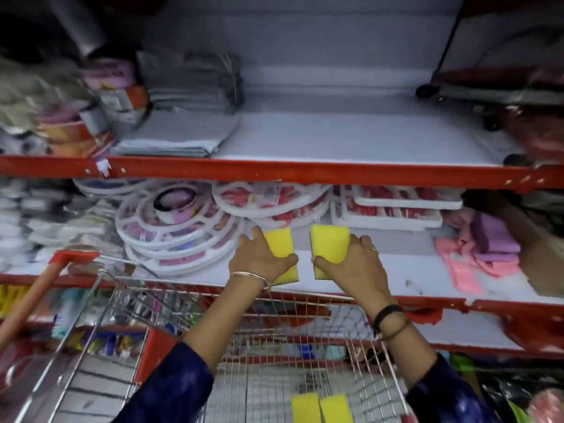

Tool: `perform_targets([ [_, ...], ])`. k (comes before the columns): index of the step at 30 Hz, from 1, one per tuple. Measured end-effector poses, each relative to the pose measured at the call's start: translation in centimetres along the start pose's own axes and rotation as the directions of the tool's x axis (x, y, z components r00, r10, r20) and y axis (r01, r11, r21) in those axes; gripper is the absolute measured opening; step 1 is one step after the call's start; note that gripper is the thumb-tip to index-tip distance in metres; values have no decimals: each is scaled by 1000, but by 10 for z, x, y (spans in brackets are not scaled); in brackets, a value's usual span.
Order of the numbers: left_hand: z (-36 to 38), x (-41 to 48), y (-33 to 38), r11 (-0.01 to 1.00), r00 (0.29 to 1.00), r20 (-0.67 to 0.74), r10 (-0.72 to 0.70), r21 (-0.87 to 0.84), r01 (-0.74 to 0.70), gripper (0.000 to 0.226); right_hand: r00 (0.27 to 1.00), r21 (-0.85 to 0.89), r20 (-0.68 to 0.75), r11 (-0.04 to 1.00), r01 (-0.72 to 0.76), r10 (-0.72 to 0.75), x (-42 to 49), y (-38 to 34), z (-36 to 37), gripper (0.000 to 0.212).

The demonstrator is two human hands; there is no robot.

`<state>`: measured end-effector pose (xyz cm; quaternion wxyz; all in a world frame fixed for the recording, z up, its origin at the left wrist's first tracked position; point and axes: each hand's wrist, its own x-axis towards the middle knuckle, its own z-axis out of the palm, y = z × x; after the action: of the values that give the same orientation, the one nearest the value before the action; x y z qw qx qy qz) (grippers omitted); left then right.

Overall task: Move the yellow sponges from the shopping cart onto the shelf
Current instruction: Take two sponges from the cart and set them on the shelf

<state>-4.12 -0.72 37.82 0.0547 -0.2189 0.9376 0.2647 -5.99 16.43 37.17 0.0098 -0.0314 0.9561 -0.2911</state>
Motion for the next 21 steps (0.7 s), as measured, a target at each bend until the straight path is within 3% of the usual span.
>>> perform_targets([
  [10,-105,40,73,993,973,-198,119,5,-120,92,978,-1,-178,994,111,-109,63,-61,-86,60],
  [21,-129,142,115,988,949,-277,153,36,-149,97,985,-61,-164,998,34,-44,170,-98,-82,69],
])
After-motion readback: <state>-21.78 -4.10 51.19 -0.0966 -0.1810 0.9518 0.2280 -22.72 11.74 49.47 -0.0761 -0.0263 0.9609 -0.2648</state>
